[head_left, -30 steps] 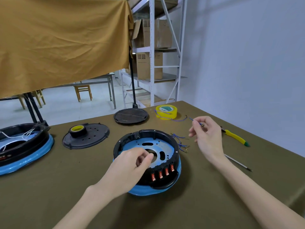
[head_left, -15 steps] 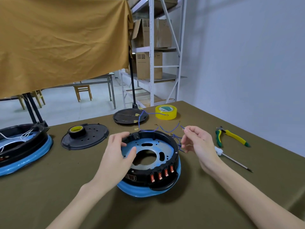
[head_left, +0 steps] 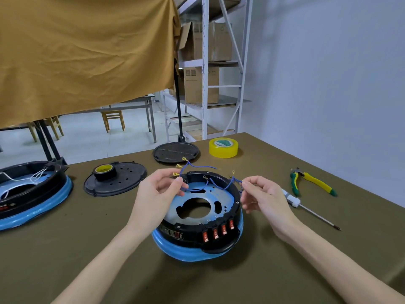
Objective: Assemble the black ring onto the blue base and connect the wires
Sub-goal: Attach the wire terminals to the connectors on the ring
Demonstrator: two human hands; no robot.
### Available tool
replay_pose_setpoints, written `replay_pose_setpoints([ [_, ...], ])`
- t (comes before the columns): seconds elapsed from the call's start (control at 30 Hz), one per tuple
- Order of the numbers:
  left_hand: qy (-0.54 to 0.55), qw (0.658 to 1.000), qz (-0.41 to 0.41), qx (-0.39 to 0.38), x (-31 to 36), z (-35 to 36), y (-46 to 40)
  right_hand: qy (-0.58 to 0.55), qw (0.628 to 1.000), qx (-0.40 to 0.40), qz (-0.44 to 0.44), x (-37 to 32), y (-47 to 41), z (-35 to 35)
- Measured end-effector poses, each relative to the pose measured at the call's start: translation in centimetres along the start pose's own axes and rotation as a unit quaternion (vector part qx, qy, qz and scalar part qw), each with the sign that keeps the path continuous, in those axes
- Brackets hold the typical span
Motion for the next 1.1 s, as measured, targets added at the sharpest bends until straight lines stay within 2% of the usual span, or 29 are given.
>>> replay_pose_setpoints([
  [0.03,0.004,1.000,-0.007,0.004,0.0,-0.1,0.0,0.034,0.999,0.000,0.000,-0.1,-0.1,0.0],
  [0.1,0.014,1.000,-0.022,0.015,-0.2,-0.2,0.0,0.188,0.981,0.020,-0.038,-0.6,-0.4,-0.1],
  [0.17,0.021,0.999,-0.044,0.024,-0.3,-0.3,0.0,0.345,0.923,0.094,-0.140,-2.3,-0.1,0.0],
  [0.2,0.024,0.998,-0.053,0.026,-0.4,-0.3,0.0,0.372,0.899,0.117,-0.197,-3.4,0.1,0.5],
  [0.27,0.024,0.998,-0.061,0.021,-0.5,-0.3,0.0,0.364,0.897,0.069,-0.240,-4.7,-0.1,2.2],
  [0.37,0.012,0.998,-0.060,-0.006,-0.6,0.1,0.1,0.308,0.933,-0.067,-0.176,-5.1,-1.1,5.3],
  [0.5,0.028,0.999,-0.030,-0.008,-0.1,0.0,0.4,0.246,0.937,-0.163,-0.188,-5.6,-1.5,7.4],
  [0.53,0.038,0.999,-0.016,-0.004,0.1,-0.3,0.5,0.239,0.934,-0.170,-0.204,-5.7,-1.5,7.5],
  [0.6,0.067,0.998,0.011,-0.014,0.9,-0.9,0.5,0.243,0.923,-0.120,-0.273,-6.8,-1.8,7.2],
  [0.67,0.114,0.991,0.030,-0.070,1.8,-1.0,0.7,0.238,0.913,-0.043,-0.329,-8.1,-2.0,6.5],
  [0.7,0.123,0.987,0.044,-0.097,2.3,-1.0,0.8,0.216,0.917,-0.032,-0.333,-8.5,-2.2,6.3],
  [0.8,0.084,0.985,0.082,-0.129,3.3,-0.7,1.3,0.146,0.948,-0.106,-0.263,-8.3,-2.5,6.7],
  [0.87,0.065,0.984,0.078,-0.143,3.5,-0.2,1.6,0.122,0.954,-0.151,-0.230,-7.8,-2.0,7.1],
  [0.93,0.044,0.986,0.080,-0.140,3.4,0.0,1.7,0.132,0.958,-0.127,-0.222,-7.1,-1.6,6.8],
  [0.97,0.019,0.988,0.087,-0.126,3.3,-0.2,1.6,0.170,0.958,-0.073,-0.218,-6.6,-1.5,6.3],
  [1.03,-0.056,0.989,0.103,-0.088,3.0,-0.6,1.4,0.320,0.932,0.035,-0.167,-5.3,-1.2,5.0],
  [1.07,-0.096,0.987,0.106,-0.072,2.7,-0.8,1.2,0.397,0.911,0.038,-0.103,-4.3,-1.2,4.7],
  [1.1,-0.132,0.984,0.103,-0.061,2.3,-1.0,1.1,0.455,0.890,0.008,-0.030,-2.9,-1.1,4.5],
])
Point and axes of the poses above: each hand's wrist, its own y-axis away from the middle knuckle, its own z-axis out of the palm, x = y × z, the point moved 5 cm from there along -y, towards the middle knuckle, and after that the axes turned 5 degrees about -z, right-handed, at the moved point
